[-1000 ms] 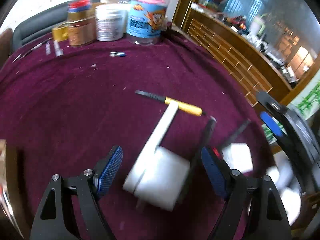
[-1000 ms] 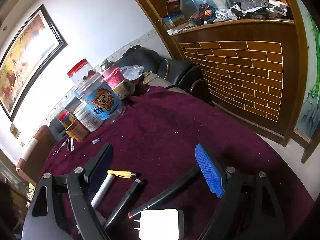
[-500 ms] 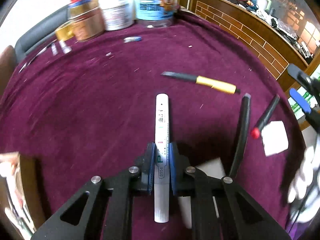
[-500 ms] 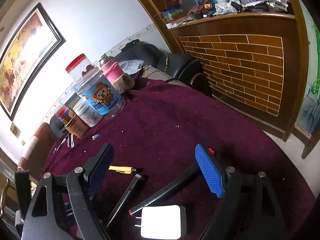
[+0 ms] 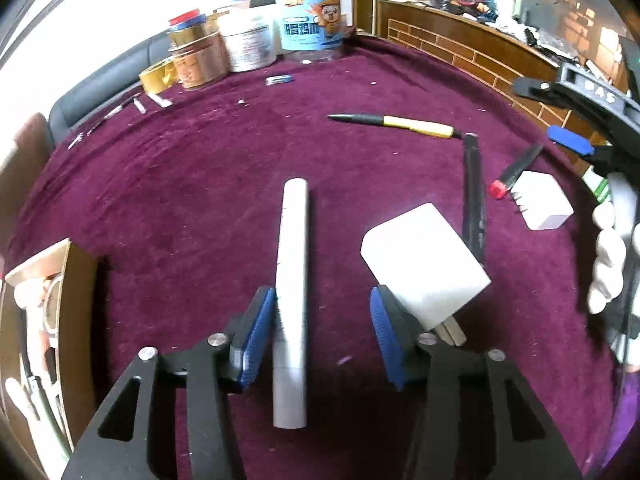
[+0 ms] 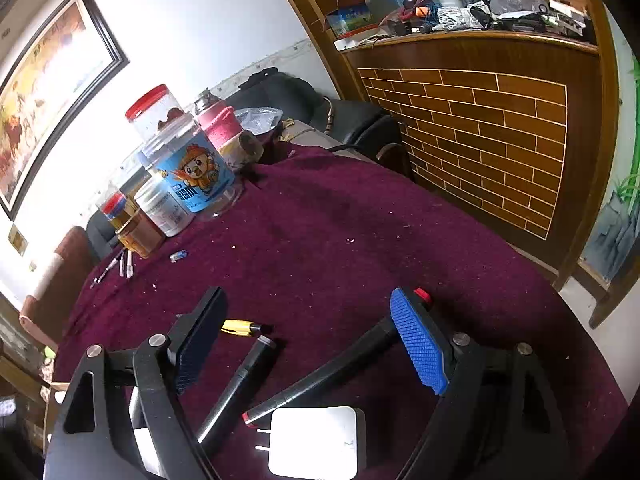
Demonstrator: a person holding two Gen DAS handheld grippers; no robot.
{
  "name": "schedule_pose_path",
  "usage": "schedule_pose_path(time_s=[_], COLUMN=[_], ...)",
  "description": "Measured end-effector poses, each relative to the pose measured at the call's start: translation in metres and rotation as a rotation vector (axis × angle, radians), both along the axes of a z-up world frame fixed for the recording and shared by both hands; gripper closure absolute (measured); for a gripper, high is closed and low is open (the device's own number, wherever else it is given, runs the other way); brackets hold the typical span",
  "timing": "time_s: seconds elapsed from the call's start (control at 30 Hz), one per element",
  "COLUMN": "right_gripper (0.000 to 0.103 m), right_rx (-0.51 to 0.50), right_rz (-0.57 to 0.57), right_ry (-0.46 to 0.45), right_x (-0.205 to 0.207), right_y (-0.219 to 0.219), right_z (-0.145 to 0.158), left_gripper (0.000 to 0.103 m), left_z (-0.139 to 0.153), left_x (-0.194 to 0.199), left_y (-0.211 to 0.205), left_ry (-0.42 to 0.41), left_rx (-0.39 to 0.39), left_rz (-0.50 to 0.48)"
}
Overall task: Organize rigid objects
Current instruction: 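Move the left tool back to the table and grasp the white marker, then lift the white marker with left while right grasps the yellow-and-black pen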
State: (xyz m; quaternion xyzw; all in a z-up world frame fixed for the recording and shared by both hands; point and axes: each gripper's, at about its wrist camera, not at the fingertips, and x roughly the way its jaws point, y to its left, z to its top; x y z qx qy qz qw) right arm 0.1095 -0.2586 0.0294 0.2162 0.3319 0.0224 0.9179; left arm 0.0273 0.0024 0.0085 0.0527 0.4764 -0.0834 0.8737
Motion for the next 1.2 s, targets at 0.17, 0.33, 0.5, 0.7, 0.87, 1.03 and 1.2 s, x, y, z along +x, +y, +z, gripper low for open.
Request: schedule_pose_path(time_s=[0.17, 0.33, 0.5, 0.7, 0.87, 1.03, 1.2], right_gripper=[0.018, 0.018, 0.018, 0.018, 0.018, 0.018, 0.018], right_rx=[-0.013, -0.013, -0.025, -0.033, -0.059, -0.095, -0.096], right_rz=[0.014, 0.019, 0.019, 0.013, 0.013, 0.016, 0.015], right_ry=[0.003, 0.002, 0.009, 0.024, 0.031, 0.032, 0.023], right_x=[0.002, 0.002, 0.003, 0.003, 0.003, 0.004, 0.003], right_y=[0.004, 0.005, 0.007, 0.006, 0.008, 0.013, 0.012], right_z=[-0.001, -0.001, -0.002, -0.006, -0.007, -0.008, -0.009], left_gripper=[0.092, 0.092, 0.092, 0.092, 0.088, 0.075, 0.092], left_z=[0.01, 0.024, 0.036, 0.02, 0.002, -0.002, 0.013], left_x=[-0.005, -0.031, -0.059, -0.072, -0.063, -0.057, -0.069], left_y=[0.018, 0.033, 0.04, 0.046, 0.043, 0.02, 0.039], left_ry=[0.009, -0.029, -0.069, -0.02, 0.035, -0.027, -0.036], left_rx=[-0.08, -0.135, -0.148, -0.133, -0.151, -0.058, -0.157], left_rz=[0.023, 0.036, 0.037, 0.042, 0.05, 0.008, 0.017])
